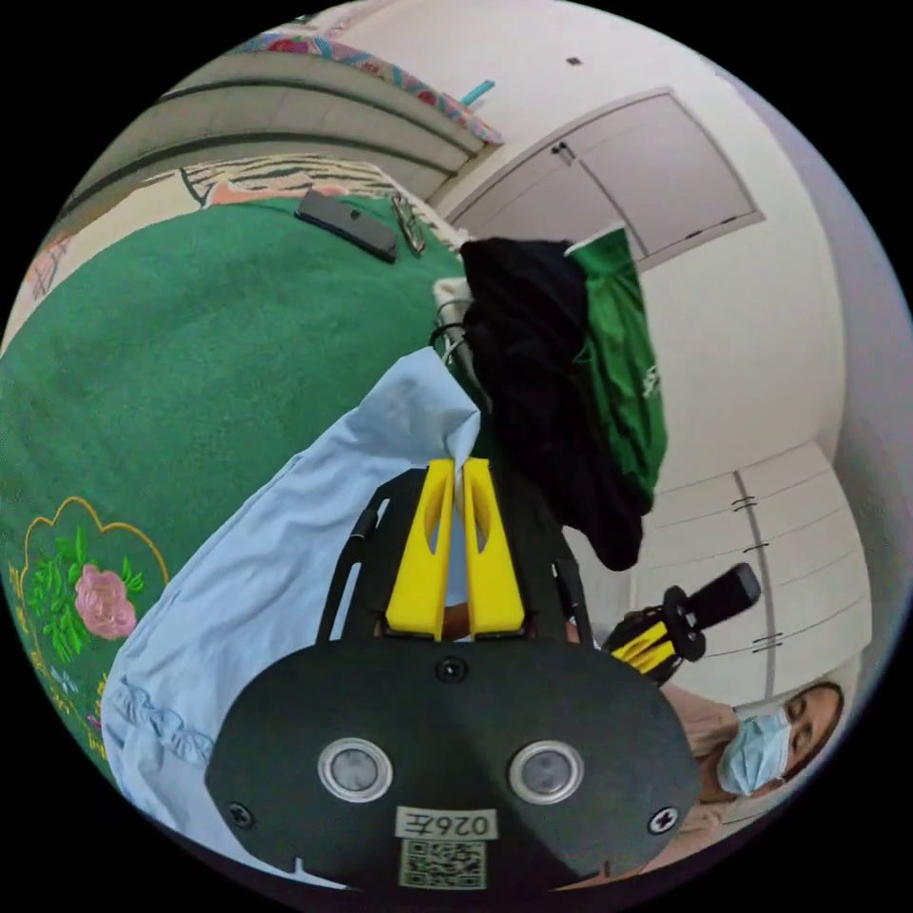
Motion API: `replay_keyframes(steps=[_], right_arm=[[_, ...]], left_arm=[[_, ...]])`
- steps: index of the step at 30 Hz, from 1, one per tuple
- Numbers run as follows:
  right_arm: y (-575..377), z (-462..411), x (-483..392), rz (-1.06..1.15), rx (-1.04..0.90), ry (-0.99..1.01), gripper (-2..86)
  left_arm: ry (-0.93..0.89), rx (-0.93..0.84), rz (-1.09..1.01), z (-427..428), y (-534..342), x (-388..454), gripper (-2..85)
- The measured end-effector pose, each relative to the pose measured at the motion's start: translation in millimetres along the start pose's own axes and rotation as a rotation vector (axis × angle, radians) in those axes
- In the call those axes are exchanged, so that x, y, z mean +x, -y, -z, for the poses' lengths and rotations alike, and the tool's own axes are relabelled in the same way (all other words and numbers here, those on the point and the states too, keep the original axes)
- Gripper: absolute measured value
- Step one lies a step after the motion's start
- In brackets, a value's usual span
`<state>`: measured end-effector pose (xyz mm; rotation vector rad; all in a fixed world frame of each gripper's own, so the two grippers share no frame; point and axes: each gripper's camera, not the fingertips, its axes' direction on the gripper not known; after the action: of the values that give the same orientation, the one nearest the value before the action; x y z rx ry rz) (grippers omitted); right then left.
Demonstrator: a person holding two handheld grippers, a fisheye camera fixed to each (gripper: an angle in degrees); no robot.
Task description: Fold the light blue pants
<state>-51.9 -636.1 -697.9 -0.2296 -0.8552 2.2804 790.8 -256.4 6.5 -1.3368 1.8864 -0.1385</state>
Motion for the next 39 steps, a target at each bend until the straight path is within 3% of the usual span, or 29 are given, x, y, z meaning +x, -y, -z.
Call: replay_keyframes(steps=[4, 12, 19, 26, 31, 34, 37, 39], right_arm=[[5.2, -17.5, -42.1, 0.114, 0.072, 0.117, -1.6], [19.1, -122.2, -133.2, 0.288, -0.029, 0.346, -1.5], [24.7, -262.4, -202.1, 0.285, -0.235, 0.597, -1.2], [2.1, -354.7, -248.5, 0.348, -0.320, 0.536, 0.2], [-8.2, -410.2, -271.3, 0.412, -0.386, 0.584, 9.5], [-16.0, -422.1, -282.1, 0.463, -0.453, 0.639, 9.7], [-14.7, -411.6, -285.4, 0.551, -0.433, 0.618, 6.4], [-9.5, -398.9, -277.5, 0.589, -0.344, 0.500, 4.0]], left_arm=[[-0.115, 0.149, -0.008, 101.3, -49.8, -18.8, -0.2], [0.016, 0.380, 0.092, 303.9, -244.3, -88.3, -0.2], [-0.091, 0.595, 0.233, 374.1, -392.2, -173.8, -0.6], [-0.286, 0.727, 0.305, 404.2, -469.8, -225.0, 0.5], [-0.082, 0.793, 0.369, 431.4, -495.1, -201.9, 6.9], [0.098, 0.912, 0.432, 449.9, -528.0, -174.5, 7.3], [0.159, 0.890, 0.284, 460.0, -533.3, -133.9, 1.5], [0.183, 0.765, 0.124, 449.7, -514.6, -100.7, -0.5]])
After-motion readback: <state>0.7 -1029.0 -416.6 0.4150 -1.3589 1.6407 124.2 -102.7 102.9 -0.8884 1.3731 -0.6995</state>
